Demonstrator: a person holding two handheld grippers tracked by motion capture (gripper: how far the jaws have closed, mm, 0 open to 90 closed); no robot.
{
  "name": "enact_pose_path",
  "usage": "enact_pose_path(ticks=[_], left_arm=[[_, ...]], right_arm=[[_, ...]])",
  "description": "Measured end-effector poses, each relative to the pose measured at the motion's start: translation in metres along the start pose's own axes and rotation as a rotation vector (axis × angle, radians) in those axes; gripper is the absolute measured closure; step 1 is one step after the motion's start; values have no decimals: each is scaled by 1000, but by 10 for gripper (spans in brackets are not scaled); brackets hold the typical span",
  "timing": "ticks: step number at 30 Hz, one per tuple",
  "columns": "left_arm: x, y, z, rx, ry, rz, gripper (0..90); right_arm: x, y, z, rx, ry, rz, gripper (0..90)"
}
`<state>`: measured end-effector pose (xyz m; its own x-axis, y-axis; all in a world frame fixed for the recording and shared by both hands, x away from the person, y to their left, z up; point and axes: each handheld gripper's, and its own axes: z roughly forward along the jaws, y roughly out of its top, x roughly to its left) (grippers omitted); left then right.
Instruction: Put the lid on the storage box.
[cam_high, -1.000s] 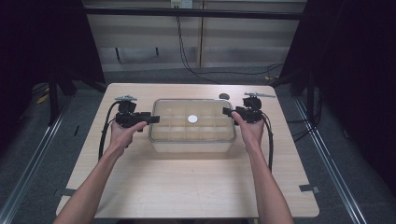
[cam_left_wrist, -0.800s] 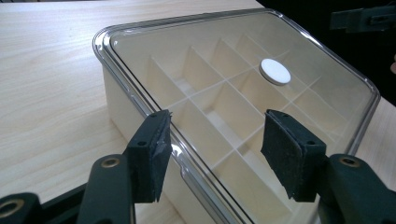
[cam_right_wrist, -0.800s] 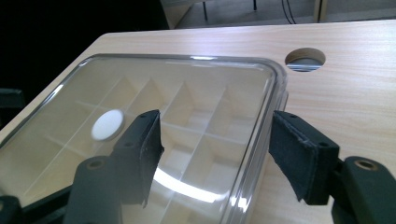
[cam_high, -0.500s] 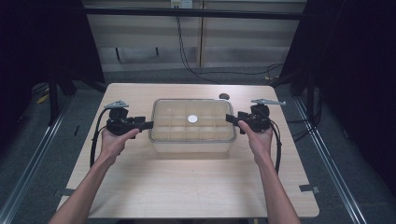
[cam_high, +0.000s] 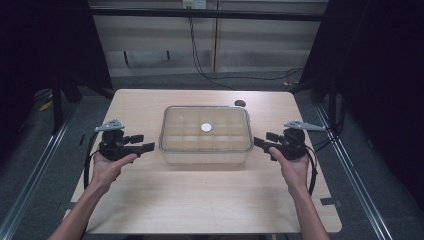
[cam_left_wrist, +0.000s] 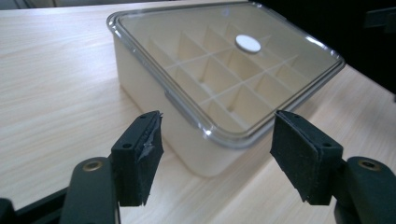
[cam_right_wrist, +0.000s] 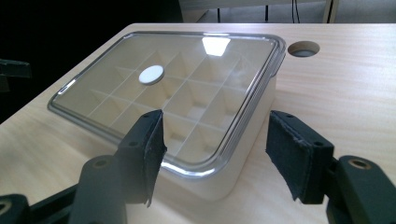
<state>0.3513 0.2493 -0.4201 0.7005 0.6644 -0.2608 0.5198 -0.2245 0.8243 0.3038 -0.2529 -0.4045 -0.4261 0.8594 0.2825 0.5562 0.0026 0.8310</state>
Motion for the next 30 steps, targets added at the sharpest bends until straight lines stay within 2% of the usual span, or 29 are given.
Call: enact_pose_path(ticks=[3, 4, 6, 8, 10, 12, 14, 17, 21, 23, 25, 27, 28, 30], left_arm=[[-4, -11, -5, 24, 10, -11, 330], [-6, -16, -7, 36, 30, -19, 336], [-9, -25, -12, 43, 35, -10, 368], [-11, -33, -16, 59, 45, -19, 370], [-12, -40, -20, 62, 42, -29, 361], [-15, -48, -26, 48, 54, -31, 345], [-17, -55, -31, 60, 57, -36, 334], [-23, -64, -38, 61, 53, -34, 330], [-29, -74, -43, 90, 54, -26, 326], [-32, -81, -46, 88, 63, -21, 327], [-33, -87, -49, 60, 80, -22, 334], [-32, -92, -49, 64, 51, -19, 335], [-32, -94, -49, 65, 41, -19, 335], [-33, -98, -47, 86, 44, 3, 334]], right_arm=[[6, -12, -7, 7, 10, -3, 374], [8, -16, -8, 12, 5, -7, 370], [12, -26, -12, 31, 12, -4, 353], [16, -35, -16, 46, 9, -8, 351], [18, -41, -19, 61, 14, -9, 345], [21, -47, -25, 64, -4, -9, 344], [21, -54, -31, 62, 6, -2, 345], [20, -66, -37, 67, 0, 12, 345], [20, -80, -46, 65, -9, 23, 351], [21, -87, -51, 58, -4, 36, 378], [19, -94, -52, 51, -5, 45, 371], [18, -102, -49, 53, -31, 54, 359], [18, -105, -48, 66, -60, 33, 358], [17, -106, -47, 68, -52, 32, 356]])
